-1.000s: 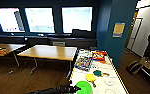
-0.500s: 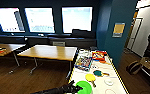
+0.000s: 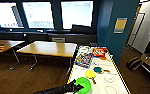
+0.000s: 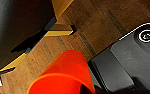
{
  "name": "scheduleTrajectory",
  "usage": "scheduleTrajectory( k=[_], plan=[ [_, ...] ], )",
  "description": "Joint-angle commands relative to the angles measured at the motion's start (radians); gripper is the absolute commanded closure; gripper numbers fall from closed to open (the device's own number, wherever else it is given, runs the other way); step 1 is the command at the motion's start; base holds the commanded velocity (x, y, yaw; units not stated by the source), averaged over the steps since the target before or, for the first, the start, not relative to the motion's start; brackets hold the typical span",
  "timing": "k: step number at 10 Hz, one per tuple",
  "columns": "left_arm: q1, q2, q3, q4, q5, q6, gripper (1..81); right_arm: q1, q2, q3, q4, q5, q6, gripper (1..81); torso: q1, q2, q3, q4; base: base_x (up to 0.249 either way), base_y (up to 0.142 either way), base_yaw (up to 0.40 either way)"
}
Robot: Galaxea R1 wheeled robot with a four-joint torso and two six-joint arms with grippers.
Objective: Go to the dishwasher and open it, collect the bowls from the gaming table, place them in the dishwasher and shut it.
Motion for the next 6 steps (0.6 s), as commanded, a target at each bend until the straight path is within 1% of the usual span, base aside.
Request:
scheduleTrajectory(
  k=[1, 4, 6],
  plan=[
    [-0.151, 0.008, 0.011, -0.019, 0.044, 0.006, 1.0, 0.08, -0.02, 0.011, -0.024, -0.026, -0.003, 81.1, 0.0, 0.0, 0.0, 0.0, 0.0, 0.0, 0.0],
    [-0.157, 0.009, 0.017, -0.022, 0.044, 0.006, 1.0, 0.085, -0.01, -0.001, -0.029, -0.028, -0.003, 81.1, 0.0, 0.0, -0.005, 0.0, 0.0, 0.0, 0.0],
    [-0.179, -0.008, 0.065, -0.025, 0.051, 0.006, 1.0, 0.087, -0.008, -0.004, -0.029, -0.029, -0.003, 81.1, 0.0, 0.0, -0.005, 0.0, 0.0, 0.0, 0.0]
  ],
)
